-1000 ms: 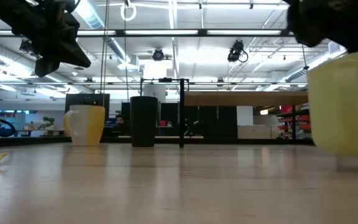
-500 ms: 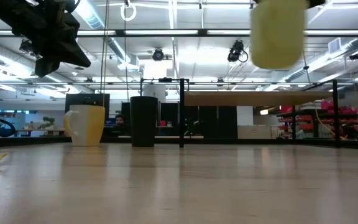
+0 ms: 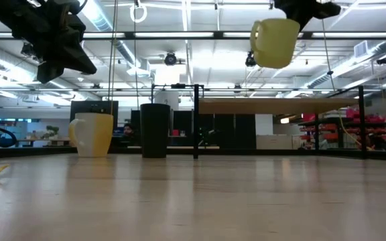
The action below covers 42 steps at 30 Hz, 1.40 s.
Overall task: Stack small to large cups/mugs on shelf
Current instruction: Put the yellow mug on the shelf
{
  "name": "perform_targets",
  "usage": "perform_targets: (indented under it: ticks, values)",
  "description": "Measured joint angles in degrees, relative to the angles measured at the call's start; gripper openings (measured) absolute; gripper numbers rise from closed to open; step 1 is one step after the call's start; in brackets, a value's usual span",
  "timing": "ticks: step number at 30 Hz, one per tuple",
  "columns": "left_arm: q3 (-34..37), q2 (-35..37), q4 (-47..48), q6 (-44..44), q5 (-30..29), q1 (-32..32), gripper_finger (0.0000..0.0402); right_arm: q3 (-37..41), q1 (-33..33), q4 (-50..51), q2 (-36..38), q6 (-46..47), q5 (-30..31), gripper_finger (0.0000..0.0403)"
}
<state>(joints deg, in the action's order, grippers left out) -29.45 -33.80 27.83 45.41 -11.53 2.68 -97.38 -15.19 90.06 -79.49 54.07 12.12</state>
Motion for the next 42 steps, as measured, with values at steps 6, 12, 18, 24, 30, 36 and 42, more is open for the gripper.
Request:
perform_targets:
  ticks: [6,12,18,24,30,36,42]
  values:
    - [0.0,0.0,0.0,-0.04,0.0,0.04,0.0022,0.0,-10.73,-0.02,-0.22,-5.78,-0.09,0.0005]
    - [0.0,0.0,0.0,-0.02,0.0,0.04,0.0026,0.04,-19.39,-0.04,-1.16,-10.91,-0.1,0.0005]
    - [0.0,0.0,0.0,-0.02,-0.16,0.04,0.0018,0.04,-24.52,-0.04,-1.39,-14.63,-0.05,0.0005]
    - [0.0,0.0,0.0,-0.02,-0.4,0.04,0.0021,0.6,-28.58,-0.1,-1.42,-16.28,0.98,0.0005]
    - [0.0,0.0,0.0,0.0,-0.42,0.04,0.0027,3.94,-30.64,-0.07,-1.5,-18.62,-0.82,0.0005]
    - [0.0,0.0,0.0,0.0,-0.42,0.04,0.0019,6.05,-31.33,-0.07,-1.5,-19.73,-1.62,0.0005]
    - [0.01,0.0,0.0,0.0,-0.43,0.04,0.002,7.42,-31.33,-0.09,-1.5,-19.79,-1.66,0.0005]
